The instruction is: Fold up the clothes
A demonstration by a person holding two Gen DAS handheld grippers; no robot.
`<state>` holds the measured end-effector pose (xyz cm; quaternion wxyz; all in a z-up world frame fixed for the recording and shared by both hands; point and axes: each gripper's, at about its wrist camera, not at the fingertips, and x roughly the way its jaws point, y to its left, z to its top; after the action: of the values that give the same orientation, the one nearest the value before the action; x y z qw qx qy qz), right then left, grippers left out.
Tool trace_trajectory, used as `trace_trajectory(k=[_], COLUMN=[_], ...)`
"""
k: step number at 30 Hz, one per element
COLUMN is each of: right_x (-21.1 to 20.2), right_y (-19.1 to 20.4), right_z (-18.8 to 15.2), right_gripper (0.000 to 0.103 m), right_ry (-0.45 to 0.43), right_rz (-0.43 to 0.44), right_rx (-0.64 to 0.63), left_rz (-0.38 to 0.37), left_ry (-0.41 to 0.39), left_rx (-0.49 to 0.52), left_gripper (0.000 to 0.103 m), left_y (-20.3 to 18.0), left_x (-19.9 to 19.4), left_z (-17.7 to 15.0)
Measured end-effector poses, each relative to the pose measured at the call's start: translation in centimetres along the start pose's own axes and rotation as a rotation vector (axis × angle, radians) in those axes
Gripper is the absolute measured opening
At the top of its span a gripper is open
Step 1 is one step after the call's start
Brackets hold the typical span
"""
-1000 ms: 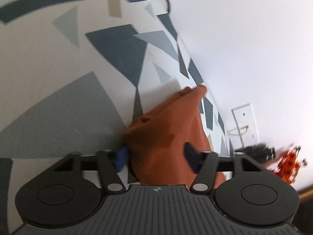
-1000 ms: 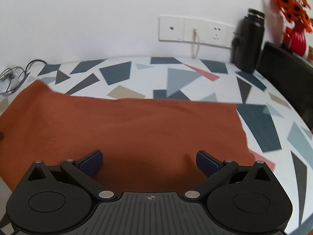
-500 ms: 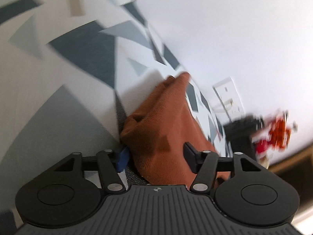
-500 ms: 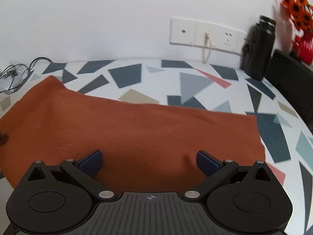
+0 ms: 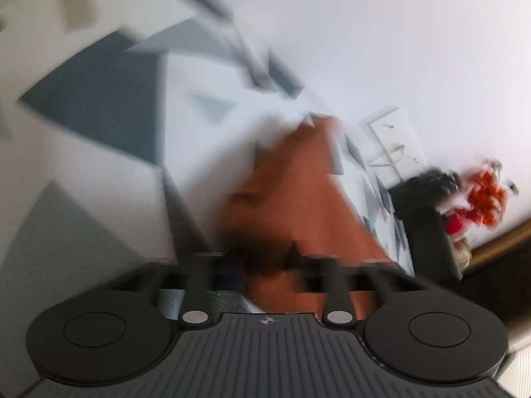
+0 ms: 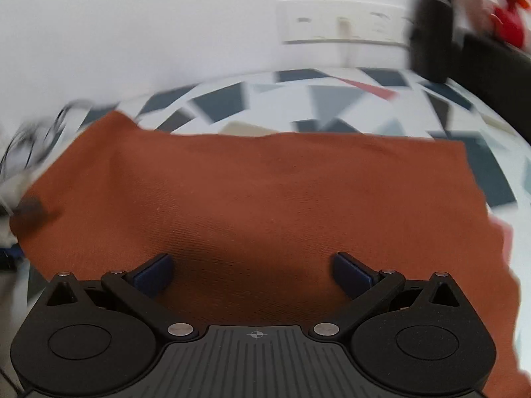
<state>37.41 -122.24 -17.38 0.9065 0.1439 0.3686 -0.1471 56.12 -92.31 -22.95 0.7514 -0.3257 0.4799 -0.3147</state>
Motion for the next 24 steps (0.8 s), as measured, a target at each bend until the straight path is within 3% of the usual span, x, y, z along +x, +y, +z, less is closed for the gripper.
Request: trace_trajectory(k=[1,4,7,10,13,17,24], right_x=[-0.2,-1.3,-2.3,-1.8,-0.3,1.9,5.6], right_y=[0.0,-0.6,-1.9,-2.6,-2.0,2.0,7.5], right_z=[0.1,0.2,0.2,0.1,-0.2,-0.6,2.1], right_gripper=[0.102,0.102,0.102,0.102,0.102,0.102,0.102], right_ry=[-0.004,-0.038,-0.082,-0.074,-0.041,-0.016,-0.005], right_rz=[-0.021,-0.084,-0.165,-0.233,-0.212,-0.163,-0.026], right_rx=[-0.002,0.02,0.098,0.134,0.126,0.011,-0.137], left_rz=[0.004,0.049,0.031,0.035,0.073,0.124,0.163], left_ry=[0.006,-0.005,-0.04,-0.089,-0.15,-0.184,-0.268], left_rx=[-0.026,0.089,0.152,0.184,0.192,0.157,0.136], left_gripper=[0.02,0.017,0.015,0.015,0.015,0.015,0.015], left_y=[0.3,-1.5,-3.3,-4.3,-3.5,-0.7,1.2], left_x=[0.3,0.3,-0.9,-3.0,-6.3,-10.2,-15.7], left_z=[0.4,0.5,0.6,0.9,1.4,1.4,-0.1])
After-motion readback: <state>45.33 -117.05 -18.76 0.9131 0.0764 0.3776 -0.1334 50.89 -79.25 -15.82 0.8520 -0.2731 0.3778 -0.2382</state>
